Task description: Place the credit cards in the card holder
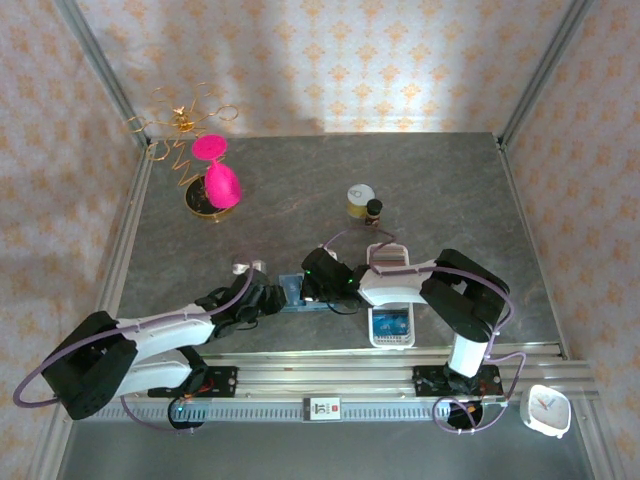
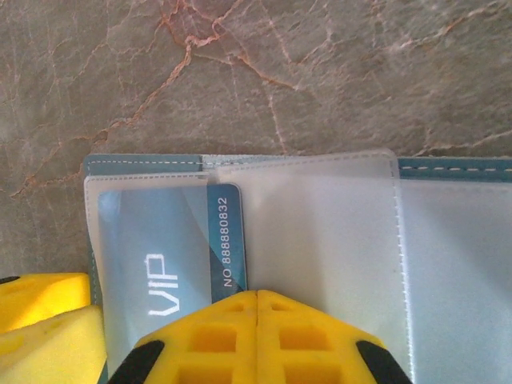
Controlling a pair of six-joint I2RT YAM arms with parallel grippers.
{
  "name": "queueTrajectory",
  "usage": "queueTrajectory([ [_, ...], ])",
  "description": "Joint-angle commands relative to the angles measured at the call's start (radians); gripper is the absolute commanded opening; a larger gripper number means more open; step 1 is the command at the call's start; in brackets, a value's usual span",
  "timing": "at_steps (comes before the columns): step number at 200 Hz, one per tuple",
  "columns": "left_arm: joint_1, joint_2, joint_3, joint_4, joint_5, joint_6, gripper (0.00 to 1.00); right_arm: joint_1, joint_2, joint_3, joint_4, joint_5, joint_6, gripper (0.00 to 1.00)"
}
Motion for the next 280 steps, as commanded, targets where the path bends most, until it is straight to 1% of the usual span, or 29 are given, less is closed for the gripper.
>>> queueTrajectory([
  [1,0.008,-0.024,-0.018,-0.039,-0.011,-0.041,0.3,0.015,0.008,-0.025,-0.004,0.0,0.013,0.0],
  [17,0.017,-0.039,-0.018,-0.058,-0.028,-0.043,0.24,0.015,0.007,-0.025,-0.007,0.002,0.013,0.0],
  [53,0.026,-0.038,-0.011,-0.05,0.007,-0.038,0.24,0.015,0.006,-0.024,-0.006,-0.001,0.012,0.0],
  [114,0.046,-0.115,-0.021,-0.031,0.019,-0.071,0.27,0.015,0.004,-0.025,0.005,-0.006,0.01,0.0],
  [127,0.048,-0.13,-0.028,-0.025,0.017,-0.075,0.3,0.015,0.002,-0.027,0.007,-0.008,0.01,0.0],
  [137,0.05,-0.13,-0.037,-0.003,0.029,-0.077,0.34,0.016,0.001,-0.028,0.013,-0.012,0.01,0.0],
  [152,0.053,-0.101,-0.041,0.029,0.065,-0.073,0.39,0.017,0.001,-0.029,0.02,-0.015,0.01,0.0],
  [166,0.054,-0.061,-0.031,0.035,0.089,-0.066,0.42,0.015,0.001,-0.03,0.024,-0.019,0.009,0.0],
  [188,0.054,-0.014,-0.018,0.044,0.106,-0.056,0.42,0.017,0.001,-0.031,0.032,-0.025,0.01,0.0],
  [245,0.054,0.024,-0.021,0.099,0.162,-0.045,0.41,0.017,-0.014,-0.041,0.083,-0.054,0.006,0.0],
  [280,0.055,0.068,-0.017,0.114,0.184,-0.033,0.36,0.017,-0.028,-0.047,0.113,-0.075,0.001,0.0],
])
